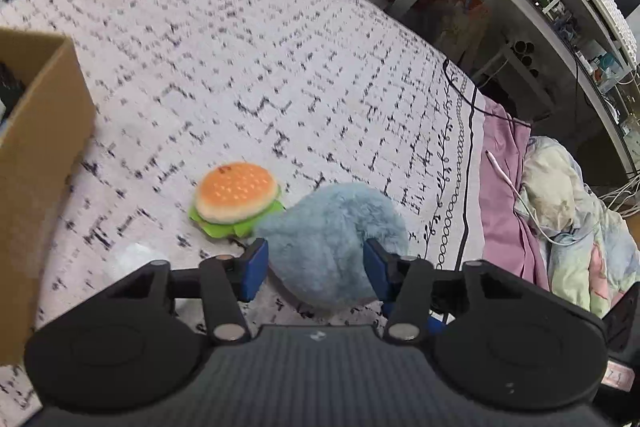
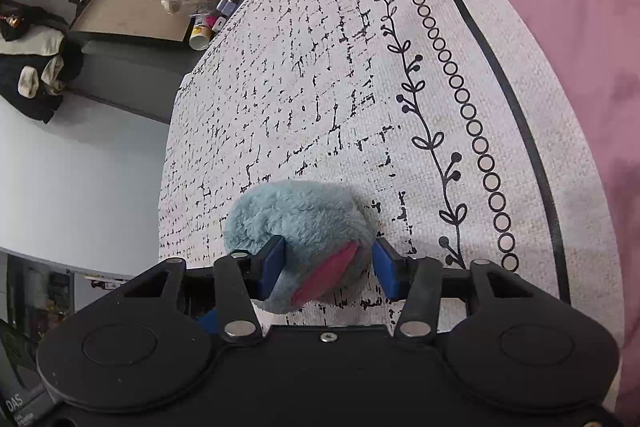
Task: Organize soft objects
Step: 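Grasp the blue fluffy plush with the right tool, then carry the blue fluffy plush over the box with the right tool, then lower the blue plush into the box and open the right tool, then grasp the white pouch with the left tool while the right grasps the burger plush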
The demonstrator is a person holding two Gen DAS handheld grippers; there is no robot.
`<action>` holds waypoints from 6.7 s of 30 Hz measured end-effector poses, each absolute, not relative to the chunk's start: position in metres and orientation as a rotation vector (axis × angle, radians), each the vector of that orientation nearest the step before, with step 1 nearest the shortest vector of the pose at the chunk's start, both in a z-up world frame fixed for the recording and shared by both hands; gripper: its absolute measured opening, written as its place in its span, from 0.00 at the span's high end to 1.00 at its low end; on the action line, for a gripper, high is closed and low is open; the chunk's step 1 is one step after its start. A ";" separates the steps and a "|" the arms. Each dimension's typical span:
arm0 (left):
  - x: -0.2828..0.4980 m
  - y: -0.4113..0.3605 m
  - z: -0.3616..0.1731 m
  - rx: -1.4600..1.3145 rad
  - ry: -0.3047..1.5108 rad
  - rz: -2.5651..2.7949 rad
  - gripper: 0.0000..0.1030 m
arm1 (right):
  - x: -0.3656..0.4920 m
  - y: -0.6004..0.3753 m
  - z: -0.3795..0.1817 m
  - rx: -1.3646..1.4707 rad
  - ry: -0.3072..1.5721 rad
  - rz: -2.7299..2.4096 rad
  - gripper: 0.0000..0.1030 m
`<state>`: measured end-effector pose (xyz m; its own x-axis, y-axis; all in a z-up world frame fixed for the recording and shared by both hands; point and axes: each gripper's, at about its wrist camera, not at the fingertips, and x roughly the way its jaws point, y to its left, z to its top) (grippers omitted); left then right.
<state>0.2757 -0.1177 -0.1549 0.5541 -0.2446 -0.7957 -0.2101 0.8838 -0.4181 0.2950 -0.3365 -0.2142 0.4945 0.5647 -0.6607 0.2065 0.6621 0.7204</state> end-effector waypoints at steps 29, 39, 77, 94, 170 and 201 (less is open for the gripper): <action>0.226 -0.118 -0.097 -0.507 0.895 -0.043 0.88 | 0.251 -0.335 -0.166 0.806 0.934 0.367 0.80; 0.197 -0.104 -0.072 -0.515 0.847 -0.045 0.88 | 0.228 -0.318 -0.136 0.755 0.878 0.394 0.81; 0.128 -0.012 -0.026 -0.594 0.708 -0.032 0.88 | 0.184 -0.227 -0.071 0.598 0.788 0.480 0.81; 0.114 0.061 -0.027 -0.664 0.675 0.027 0.88 | 0.182 -0.151 -0.061 0.529 0.797 0.535 0.81; 0.116 0.049 -0.045 -0.530 0.785 0.221 0.00 | 0.180 -0.199 -0.095 0.519 0.872 0.422 0.00; 0.143 -0.051 -0.055 -0.391 0.840 0.185 0.00 | 0.202 -0.298 -0.109 0.527 0.853 0.372 0.00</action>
